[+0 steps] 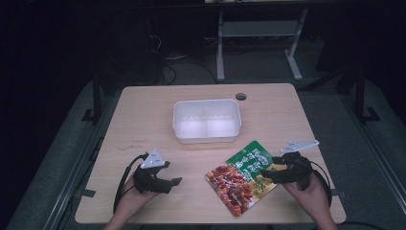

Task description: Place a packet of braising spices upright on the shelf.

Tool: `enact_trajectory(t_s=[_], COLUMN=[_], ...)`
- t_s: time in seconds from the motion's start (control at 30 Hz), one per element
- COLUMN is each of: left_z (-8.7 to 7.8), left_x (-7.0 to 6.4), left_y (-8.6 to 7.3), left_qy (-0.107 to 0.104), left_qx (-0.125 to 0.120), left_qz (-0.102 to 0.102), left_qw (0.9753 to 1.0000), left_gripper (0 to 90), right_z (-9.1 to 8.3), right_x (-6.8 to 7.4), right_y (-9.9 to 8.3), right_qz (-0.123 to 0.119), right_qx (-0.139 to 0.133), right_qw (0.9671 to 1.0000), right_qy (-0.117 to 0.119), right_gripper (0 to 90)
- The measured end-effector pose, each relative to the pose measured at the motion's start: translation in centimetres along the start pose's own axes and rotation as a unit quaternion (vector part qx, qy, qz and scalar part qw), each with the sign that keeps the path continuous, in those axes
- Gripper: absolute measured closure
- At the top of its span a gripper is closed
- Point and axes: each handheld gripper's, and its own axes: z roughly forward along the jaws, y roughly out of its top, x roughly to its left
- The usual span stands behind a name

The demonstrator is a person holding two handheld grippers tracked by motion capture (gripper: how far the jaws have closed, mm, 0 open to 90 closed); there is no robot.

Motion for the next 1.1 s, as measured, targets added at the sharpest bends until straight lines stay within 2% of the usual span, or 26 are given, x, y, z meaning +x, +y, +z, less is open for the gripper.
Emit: enact_trajectory(t_s=[0.03, 0.07, 0.13, 0.17, 0.2, 0.4, 0.53, 0.7, 0.73, 0.97, 1.03, 1.1], left_z=[0.3, 0.3, 0.8, 0.8, 1.1, 2.2, 3.2, 5.3, 5.3, 8.0, 8.5, 8.9], left_x=[-0.6, -0.6, -1.6, -1.6, -2.0, -2.7, -3.4, -4.4, -4.4, -5.7, -6.1, -6.4], left_y=[0.6, 0.6, 1.4, 1.4, 1.9, 3.3, 4.2, 5.1, 5.1, 5.6, 5.7, 5.8], left_qy=[-0.010, -0.010, -0.018, -0.018, -0.021, -0.030, -0.041, -0.059, -0.059, -0.079, -0.083, -0.088], left_qx=[0.002, 0.002, 0.007, 0.007, 0.011, 0.016, 0.018, 0.026, 0.026, 0.044, 0.048, 0.050], left_qz=[0.009, 0.009, 0.032, 0.032, 0.041, 0.050, 0.062, 0.065, 0.065, 0.072, 0.076, 0.077], left_qw=[0.9999, 0.9999, 0.9993, 0.9993, 0.9989, 0.9982, 0.9971, 0.9958, 0.9958, 0.9933, 0.9925, 0.9919], left_gripper=[24.6, 24.7, 26.9, 27.0, 27.0, 28.3, 31.0, 34.8, 35.3, 39.2, 40.4, 41.0], right_z=[-0.1, -0.2, -0.4, -0.4, -0.7, -1.6, -1.6, -0.8, -0.8, 0.9, 1.1, 1.4], right_x=[-0.2, -0.4, -0.8, -0.8, -1.3, -2.7, -3.3, -4.2, -4.2, -4.9, -5.1, -5.5], right_y=[0.1, 0.1, 0.3, 0.3, 0.6, 1.5, 1.7, 1.6, 1.6, 1.3, 1.1, 0.6], right_qz=[0.001, 0.004, 0.007, 0.007, 0.010, 0.026, 0.038, 0.053, 0.053, 0.065, 0.070, 0.085], right_qx=[0.001, 0.003, 0.003, 0.003, 0.001, -0.012, -0.013, 0.000, 0.000, 0.040, 0.044, 0.054], right_qw=[1.0000, 1.0000, 1.0000, 1.0000, 0.9999, 0.9996, 0.9992, 0.9985, 0.9985, 0.9968, 0.9964, 0.9947], right_qy=[0.000, -0.001, -0.002, -0.002, -0.004, -0.004, -0.003, -0.008, -0.008, -0.024, -0.020, -0.017], right_gripper=[27.5, 27.5, 27.5, 27.5, 27.5, 27.4, 27.4, 28.3, 28.3, 32.7, 35.9, 37.0])
